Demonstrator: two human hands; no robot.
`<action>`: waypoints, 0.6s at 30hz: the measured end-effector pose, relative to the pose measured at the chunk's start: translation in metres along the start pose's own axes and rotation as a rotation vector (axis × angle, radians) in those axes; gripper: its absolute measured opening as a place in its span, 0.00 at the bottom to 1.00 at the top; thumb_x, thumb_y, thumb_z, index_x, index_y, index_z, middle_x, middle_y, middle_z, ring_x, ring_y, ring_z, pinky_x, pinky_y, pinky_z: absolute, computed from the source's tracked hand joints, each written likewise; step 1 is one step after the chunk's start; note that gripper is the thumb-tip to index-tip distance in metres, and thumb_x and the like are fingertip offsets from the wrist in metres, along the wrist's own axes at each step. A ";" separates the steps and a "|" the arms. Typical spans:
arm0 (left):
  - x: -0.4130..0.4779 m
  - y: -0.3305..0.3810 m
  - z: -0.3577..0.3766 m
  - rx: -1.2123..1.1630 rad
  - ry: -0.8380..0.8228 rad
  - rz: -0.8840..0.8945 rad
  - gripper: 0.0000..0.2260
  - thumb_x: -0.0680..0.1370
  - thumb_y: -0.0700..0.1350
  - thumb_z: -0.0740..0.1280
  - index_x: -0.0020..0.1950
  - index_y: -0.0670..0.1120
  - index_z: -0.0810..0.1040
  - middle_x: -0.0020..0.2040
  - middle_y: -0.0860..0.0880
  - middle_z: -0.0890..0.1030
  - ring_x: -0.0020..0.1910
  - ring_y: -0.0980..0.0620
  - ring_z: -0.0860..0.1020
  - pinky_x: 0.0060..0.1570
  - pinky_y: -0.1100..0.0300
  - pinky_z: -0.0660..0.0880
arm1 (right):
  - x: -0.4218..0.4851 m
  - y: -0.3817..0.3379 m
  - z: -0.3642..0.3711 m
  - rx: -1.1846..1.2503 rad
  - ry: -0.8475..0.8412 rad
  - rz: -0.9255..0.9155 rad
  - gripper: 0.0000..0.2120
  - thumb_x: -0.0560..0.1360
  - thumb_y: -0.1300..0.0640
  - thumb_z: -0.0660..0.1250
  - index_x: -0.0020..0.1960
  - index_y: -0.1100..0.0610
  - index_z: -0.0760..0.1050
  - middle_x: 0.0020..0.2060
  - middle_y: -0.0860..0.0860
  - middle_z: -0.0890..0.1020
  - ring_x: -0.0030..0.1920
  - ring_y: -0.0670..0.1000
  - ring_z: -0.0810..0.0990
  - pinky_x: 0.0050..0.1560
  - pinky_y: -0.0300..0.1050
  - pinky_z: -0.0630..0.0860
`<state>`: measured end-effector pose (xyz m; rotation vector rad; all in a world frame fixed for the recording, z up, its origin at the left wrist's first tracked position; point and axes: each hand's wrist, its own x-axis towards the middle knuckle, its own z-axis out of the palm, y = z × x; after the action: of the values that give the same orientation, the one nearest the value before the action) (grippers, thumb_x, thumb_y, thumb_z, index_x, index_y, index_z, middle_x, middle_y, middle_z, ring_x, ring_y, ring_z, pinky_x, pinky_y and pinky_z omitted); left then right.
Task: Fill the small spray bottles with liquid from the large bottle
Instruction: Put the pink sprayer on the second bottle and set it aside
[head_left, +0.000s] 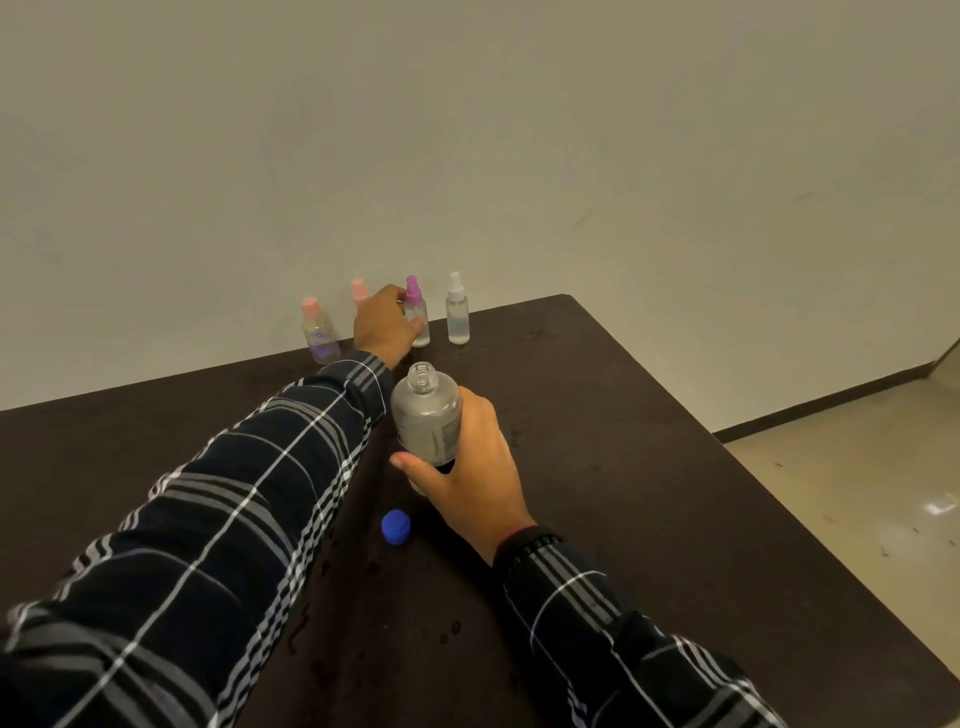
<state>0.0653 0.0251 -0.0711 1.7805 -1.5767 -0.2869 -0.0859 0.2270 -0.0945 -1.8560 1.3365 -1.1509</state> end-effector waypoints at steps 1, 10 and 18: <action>0.001 0.000 0.001 -0.002 0.000 0.002 0.20 0.79 0.45 0.72 0.69 0.43 0.74 0.64 0.43 0.80 0.62 0.43 0.79 0.61 0.55 0.74 | 0.000 0.000 0.000 0.000 -0.002 0.000 0.39 0.69 0.45 0.78 0.73 0.47 0.63 0.67 0.43 0.69 0.67 0.42 0.70 0.68 0.41 0.70; -0.004 -0.005 -0.009 -0.006 -0.049 -0.006 0.28 0.79 0.46 0.72 0.76 0.45 0.68 0.70 0.43 0.77 0.68 0.42 0.76 0.68 0.50 0.73 | -0.001 0.003 0.003 0.017 0.006 0.008 0.38 0.69 0.43 0.77 0.73 0.45 0.63 0.67 0.40 0.72 0.68 0.41 0.71 0.67 0.45 0.73; -0.025 -0.009 -0.037 0.095 0.328 0.102 0.14 0.82 0.51 0.67 0.66 0.50 0.75 0.62 0.47 0.78 0.55 0.46 0.80 0.52 0.56 0.77 | -0.002 0.004 0.004 0.019 0.007 0.027 0.39 0.68 0.41 0.76 0.73 0.44 0.62 0.66 0.39 0.72 0.67 0.42 0.71 0.67 0.49 0.74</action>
<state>0.0892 0.0618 -0.0577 1.7087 -1.4560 0.1265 -0.0847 0.2274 -0.1003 -1.8162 1.3464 -1.1536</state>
